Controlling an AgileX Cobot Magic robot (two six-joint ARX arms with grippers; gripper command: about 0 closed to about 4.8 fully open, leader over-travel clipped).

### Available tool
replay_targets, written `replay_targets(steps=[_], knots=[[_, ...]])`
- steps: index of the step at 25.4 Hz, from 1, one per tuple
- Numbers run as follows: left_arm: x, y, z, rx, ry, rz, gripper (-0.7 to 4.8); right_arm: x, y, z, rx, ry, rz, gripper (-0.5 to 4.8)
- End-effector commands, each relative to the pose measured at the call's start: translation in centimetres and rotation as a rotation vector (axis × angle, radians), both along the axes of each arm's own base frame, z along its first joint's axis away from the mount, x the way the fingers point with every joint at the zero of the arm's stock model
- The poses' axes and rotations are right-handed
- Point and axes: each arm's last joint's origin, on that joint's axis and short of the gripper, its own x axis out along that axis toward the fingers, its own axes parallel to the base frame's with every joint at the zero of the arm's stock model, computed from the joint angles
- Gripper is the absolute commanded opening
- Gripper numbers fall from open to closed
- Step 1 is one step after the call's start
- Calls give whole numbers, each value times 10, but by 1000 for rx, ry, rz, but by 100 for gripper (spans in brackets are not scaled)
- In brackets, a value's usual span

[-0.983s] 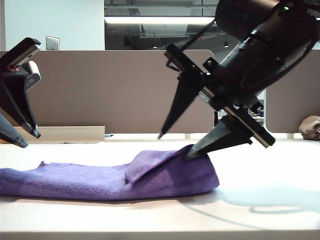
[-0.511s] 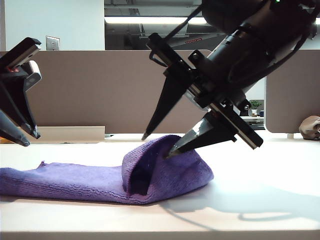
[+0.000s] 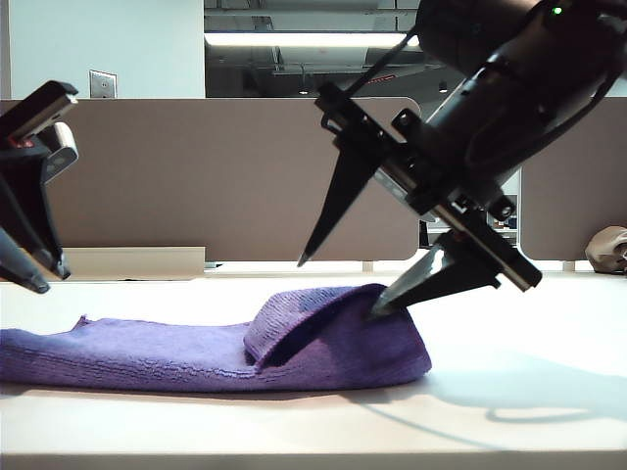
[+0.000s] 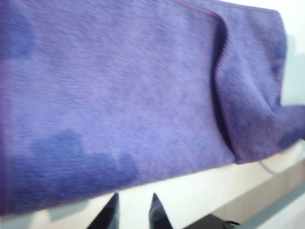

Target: Fold the bottom of the cloth upward, then fold it vertically to form a square shape.

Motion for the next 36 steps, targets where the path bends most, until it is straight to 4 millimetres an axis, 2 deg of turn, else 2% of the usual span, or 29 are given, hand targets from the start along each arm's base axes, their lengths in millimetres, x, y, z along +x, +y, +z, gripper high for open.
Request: replay_targets(steps=[1,6,13,15,27,29,36], knots=[[1,0,-1,14,-9,-4,84,-3,-2,10,24,-12,6,337],[5,0,-6,18,9,-6,84,-18,-11,23,-2,15,13,337],[7,-1,-9,15,9,-8,84,-34,8,22,-38,-16,55,331],[7,-1,-9,15,9,-9,84,-33,14,21,-14,-27,50,301],[4,-1,-9,1,43,-21,84,-15,34,3,84,19,38,296],[4,-1,-9,2,45,-20,84,-14,36,3,91,26,47,279],[4,-1,-9,4,37,-27,84,-18,33,-1,34,61,72,279]])
